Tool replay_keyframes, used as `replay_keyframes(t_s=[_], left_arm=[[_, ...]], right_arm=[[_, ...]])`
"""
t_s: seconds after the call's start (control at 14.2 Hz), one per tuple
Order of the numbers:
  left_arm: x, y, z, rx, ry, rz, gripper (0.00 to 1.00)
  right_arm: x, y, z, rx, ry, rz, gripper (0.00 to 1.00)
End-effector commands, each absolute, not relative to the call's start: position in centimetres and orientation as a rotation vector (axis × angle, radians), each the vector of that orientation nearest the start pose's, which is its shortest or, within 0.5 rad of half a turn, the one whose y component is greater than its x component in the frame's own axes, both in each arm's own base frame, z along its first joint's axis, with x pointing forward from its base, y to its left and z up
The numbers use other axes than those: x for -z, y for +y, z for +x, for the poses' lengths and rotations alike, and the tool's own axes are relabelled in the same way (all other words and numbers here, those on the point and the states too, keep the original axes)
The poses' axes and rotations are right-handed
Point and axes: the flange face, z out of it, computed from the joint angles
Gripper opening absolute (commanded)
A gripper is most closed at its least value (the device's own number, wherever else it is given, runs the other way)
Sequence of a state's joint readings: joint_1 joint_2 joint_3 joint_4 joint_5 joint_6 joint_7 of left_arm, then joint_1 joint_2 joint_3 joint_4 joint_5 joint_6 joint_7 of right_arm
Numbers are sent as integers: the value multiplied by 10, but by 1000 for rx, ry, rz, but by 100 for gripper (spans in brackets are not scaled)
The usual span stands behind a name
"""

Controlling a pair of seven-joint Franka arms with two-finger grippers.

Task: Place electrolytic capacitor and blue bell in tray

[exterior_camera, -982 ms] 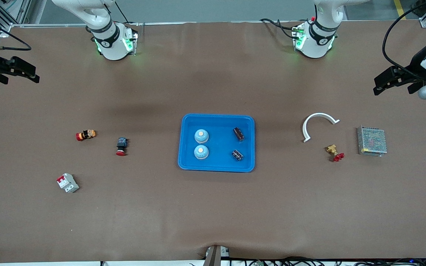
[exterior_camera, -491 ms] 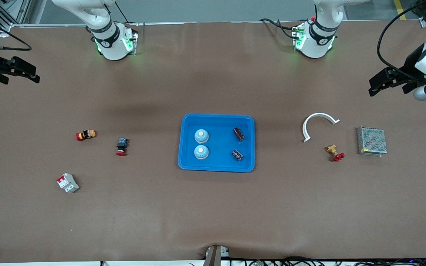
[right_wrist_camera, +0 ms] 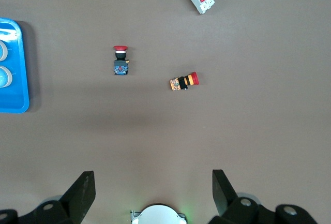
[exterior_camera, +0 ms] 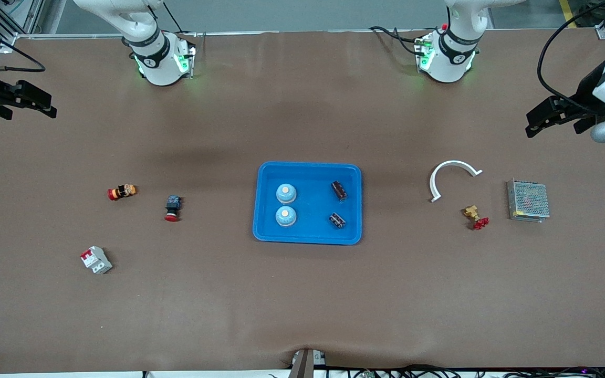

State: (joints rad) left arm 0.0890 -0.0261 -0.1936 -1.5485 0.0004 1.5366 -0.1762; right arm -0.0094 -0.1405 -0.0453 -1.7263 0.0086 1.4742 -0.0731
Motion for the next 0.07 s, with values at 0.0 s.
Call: replay_keyframes(t_s=[0.0], left_arm=[[-655, -57, 537, 54, -103, -3144, 100]], right_arm=[[-618, -29, 492, -164, -48, -3134, 100]])
